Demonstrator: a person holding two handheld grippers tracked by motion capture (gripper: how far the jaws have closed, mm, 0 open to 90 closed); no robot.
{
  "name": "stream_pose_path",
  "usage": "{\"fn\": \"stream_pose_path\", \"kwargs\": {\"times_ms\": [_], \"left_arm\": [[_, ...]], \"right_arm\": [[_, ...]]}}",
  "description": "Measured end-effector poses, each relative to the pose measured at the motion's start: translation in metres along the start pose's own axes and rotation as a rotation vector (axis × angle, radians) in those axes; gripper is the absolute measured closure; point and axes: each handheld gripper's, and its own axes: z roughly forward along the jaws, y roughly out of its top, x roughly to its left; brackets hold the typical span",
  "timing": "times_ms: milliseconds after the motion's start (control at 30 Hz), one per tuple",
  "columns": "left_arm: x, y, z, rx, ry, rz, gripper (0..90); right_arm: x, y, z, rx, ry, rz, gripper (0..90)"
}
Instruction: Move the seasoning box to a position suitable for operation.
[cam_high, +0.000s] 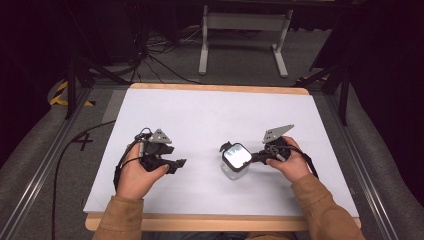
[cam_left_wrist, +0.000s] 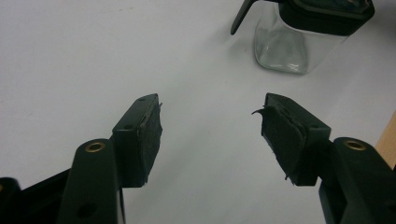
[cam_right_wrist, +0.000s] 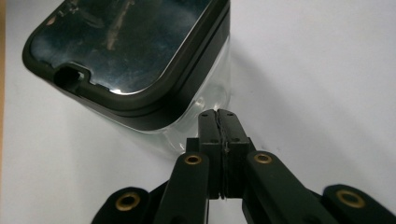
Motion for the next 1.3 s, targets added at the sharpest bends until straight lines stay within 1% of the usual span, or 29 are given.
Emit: {"fn": "stream_pose_path", "kwargs": {"times_ms": [33,67,100,167,200,233,333,433,500,600,633,700,733,800,833,900,967,1033,1067,1100,1133,1167,1200,1233,1267,1300], "left_arm": [[-0.001,0.001,0.001,0.004,0.0,-0.005,38.3],[-0.001,0.002,0.002,0.003,-0.006,0.0,38.3],[-0.001,0.005,0.004,0.001,-0.011,0.004,38.3],[-0.001,0.006,0.005,0.002,-0.01,0.013,38.3],[-0.002,0.008,0.007,0.004,-0.017,0.01,38.3],[-0.002,0.008,0.007,0.004,-0.017,0.01,38.3],[-0.002,0.013,0.012,0.006,-0.027,0.029,38.3],[-0.002,0.015,0.014,0.003,-0.032,0.03,38.3],[-0.003,0.019,0.017,0.011,-0.036,0.042,38.3],[-0.004,0.022,0.02,0.007,-0.043,0.047,38.3],[-0.004,0.023,0.021,0.009,-0.05,0.049,38.3],[-0.004,0.024,0.023,0.016,-0.049,0.054,38.3],[-0.004,0.026,0.025,0.009,-0.055,0.059,38.3],[-0.004,0.026,0.025,0.013,-0.057,0.055,38.3],[-0.004,0.028,0.026,0.012,-0.057,0.061,38.3],[-0.005,0.03,0.028,0.009,-0.06,0.066,38.5],[-0.005,0.032,0.03,0.011,-0.068,0.07,39.1],[-0.006,0.033,0.031,0.008,-0.077,0.082,41.0],[-0.007,0.034,0.031,-0.007,-0.081,0.074,42.5],[-0.008,0.036,0.031,-0.018,-0.093,0.077,43.6],[-0.009,0.039,0.03,-0.024,-0.105,0.087,46.3],[-0.009,0.039,0.03,-0.024,-0.105,0.087,52.5],[-0.01,0.041,0.029,-0.033,-0.118,0.098,52.5],[-0.012,0.044,0.028,-0.055,-0.142,0.101,57.5],[-0.013,0.047,0.027,-0.075,-0.176,0.105,63.1],[-0.015,0.05,0.026,-0.109,-0.209,0.093,66.9]], "right_arm": [[0.003,0.0,0.0,0.009,-0.001,-0.003,90.0],[0.005,0.0,0.0,0.012,-0.003,-0.006,90.0],[0.009,0.0,0.0,0.022,-0.011,-0.022,90.0],[0.012,0.0,0.0,0.03,-0.012,-0.02,90.0],[0.015,0.0,0.0,0.038,-0.013,-0.033,90.0],[0.015,0.0,0.0,0.038,-0.013,-0.033,90.0],[0.022,-0.001,0.0,0.054,-0.004,-0.038,90.0],[0.025,-0.002,0.001,0.059,0.002,-0.041,90.0],[0.03,-0.003,0.001,0.065,0.006,-0.049,90.0],[0.034,-0.003,0.002,0.069,0.013,-0.052,90.0],[0.035,-0.003,0.002,0.07,0.016,-0.054,90.0],[0.037,-0.003,0.003,0.074,0.02,-0.061,90.0],[0.039,-0.003,0.003,0.077,0.025,-0.056,90.0],[0.04,-0.004,0.003,0.076,0.024,-0.064,90.0],[0.041,-0.004,0.004,0.075,0.027,-0.059,90.0],[0.041,-0.005,0.004,0.077,0.028,-0.062,90.0],[0.042,-0.006,0.004,0.075,0.028,-0.06,90.0],[0.044,-0.008,0.004,0.071,0.029,-0.056,90.0],[0.044,-0.008,0.003,0.065,0.029,-0.055,90.0],[0.044,-0.007,0.001,0.057,0.025,-0.051,90.0],[0.044,-0.007,-0.003,0.049,0.016,-0.05,90.0],[0.044,-0.007,-0.003,0.049,0.016,-0.05,90.0],[0.044,-0.007,-0.008,0.035,0.008,-0.048,90.0],[0.044,-0.008,-0.012,0.027,0.003,-0.047,90.0],[0.044,-0.009,-0.016,0.017,-0.004,-0.042,90.0],[0.044,-0.01,-0.02,0.012,-0.011,-0.039,90.0]]}}
